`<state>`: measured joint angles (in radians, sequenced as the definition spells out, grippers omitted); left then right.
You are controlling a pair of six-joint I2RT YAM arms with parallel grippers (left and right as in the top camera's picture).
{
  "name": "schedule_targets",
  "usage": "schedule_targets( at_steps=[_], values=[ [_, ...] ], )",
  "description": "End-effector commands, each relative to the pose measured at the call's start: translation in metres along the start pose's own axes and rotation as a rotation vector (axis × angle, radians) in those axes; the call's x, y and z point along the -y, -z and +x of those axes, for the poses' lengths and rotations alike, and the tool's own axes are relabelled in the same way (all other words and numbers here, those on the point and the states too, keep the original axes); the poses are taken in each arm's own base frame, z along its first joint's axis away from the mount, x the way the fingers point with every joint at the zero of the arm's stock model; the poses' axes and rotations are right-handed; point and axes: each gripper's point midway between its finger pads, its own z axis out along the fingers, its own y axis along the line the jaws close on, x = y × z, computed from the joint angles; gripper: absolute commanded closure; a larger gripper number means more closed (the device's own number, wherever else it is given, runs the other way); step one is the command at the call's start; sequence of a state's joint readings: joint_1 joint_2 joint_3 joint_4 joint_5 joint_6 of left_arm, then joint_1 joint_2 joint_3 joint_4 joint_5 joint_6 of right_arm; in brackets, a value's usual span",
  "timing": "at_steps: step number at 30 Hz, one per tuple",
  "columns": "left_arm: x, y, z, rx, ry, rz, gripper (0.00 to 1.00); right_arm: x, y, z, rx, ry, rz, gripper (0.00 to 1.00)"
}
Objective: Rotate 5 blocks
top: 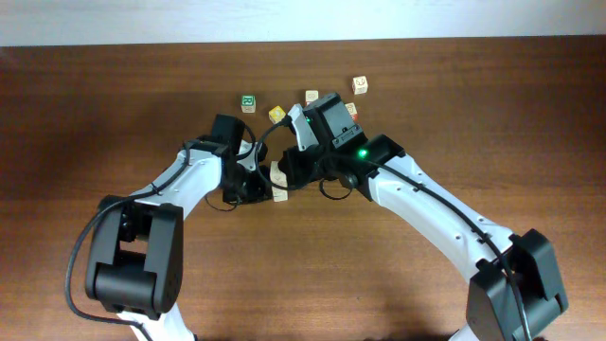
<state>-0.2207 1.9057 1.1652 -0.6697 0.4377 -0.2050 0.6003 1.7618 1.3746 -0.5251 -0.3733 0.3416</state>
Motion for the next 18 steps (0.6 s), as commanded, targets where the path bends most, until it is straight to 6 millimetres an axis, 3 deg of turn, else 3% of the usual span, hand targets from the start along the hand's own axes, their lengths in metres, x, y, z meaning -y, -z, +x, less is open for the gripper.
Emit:
schedule_targets(
  at_steps=[1,4,7,18],
  values=[
    [-0.011,0.006,-0.010,0.030,0.042,-0.024,1.00,0.020,-0.027,0.029,-0.098,-0.035,0.059,0.96],
    [-0.042,0.016,-0.021,0.079,0.144,-0.110,1.00,0.020,-0.027,0.029,-0.098,-0.035,0.059,0.96],
    [-0.059,0.029,-0.034,0.125,0.180,-0.147,1.00,0.021,-0.027,0.029,-0.096,-0.035,0.066,0.96],
    [-0.058,0.033,-0.041,0.147,0.176,-0.143,1.00,0.014,-0.019,0.019,-0.087,-0.028,0.063,0.96]
  ],
)
